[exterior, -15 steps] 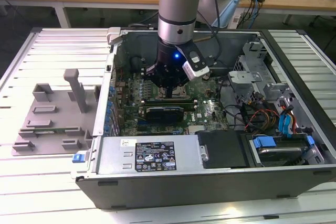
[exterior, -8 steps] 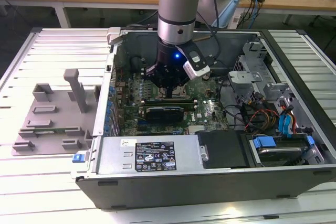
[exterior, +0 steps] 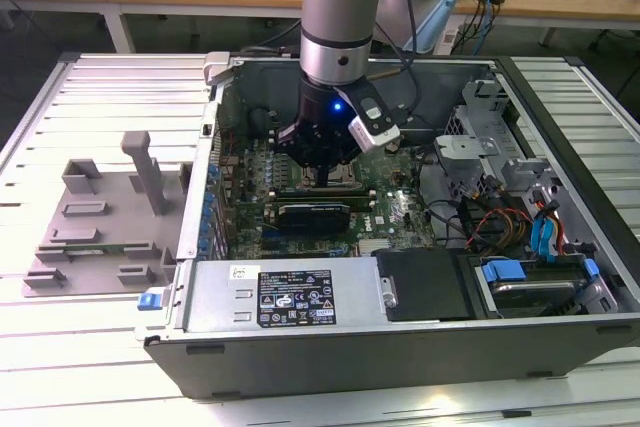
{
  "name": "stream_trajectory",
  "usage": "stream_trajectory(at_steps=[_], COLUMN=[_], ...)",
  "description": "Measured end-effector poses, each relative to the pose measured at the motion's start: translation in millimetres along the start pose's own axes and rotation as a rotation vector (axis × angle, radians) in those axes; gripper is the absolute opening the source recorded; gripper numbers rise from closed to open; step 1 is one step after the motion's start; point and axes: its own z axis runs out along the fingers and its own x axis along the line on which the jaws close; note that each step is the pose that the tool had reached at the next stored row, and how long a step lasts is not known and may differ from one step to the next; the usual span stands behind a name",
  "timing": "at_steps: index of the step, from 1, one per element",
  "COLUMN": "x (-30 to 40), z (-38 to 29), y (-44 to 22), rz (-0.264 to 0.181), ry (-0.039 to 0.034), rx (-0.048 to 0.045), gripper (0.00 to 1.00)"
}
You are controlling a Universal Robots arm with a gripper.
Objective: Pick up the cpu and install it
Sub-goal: 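Install the second cpu locking lever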
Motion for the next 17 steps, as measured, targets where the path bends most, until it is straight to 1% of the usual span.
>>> stream_trajectory(at_steps=[3,8,11,12,13,17], x=[0.1,5.8,8.1,8.2,9.0,10.2], z=[0.3,1.5,2.3,2.6,2.7,2.8], y=[0.0,0.7,0.9,1.0,1.1,1.2], rz=[0.0,0.0,0.0,0.0,0.0,0.0], ry=[0.0001,-0.0007,-0.0007,-0.001,-0.0014,-0.0014], rx=[-0.0001,-0.0009,-0.001,-0.0024,-0.0067,-0.0068], gripper=[0.11,0.11,0.11,0.11,0.11,0.11])
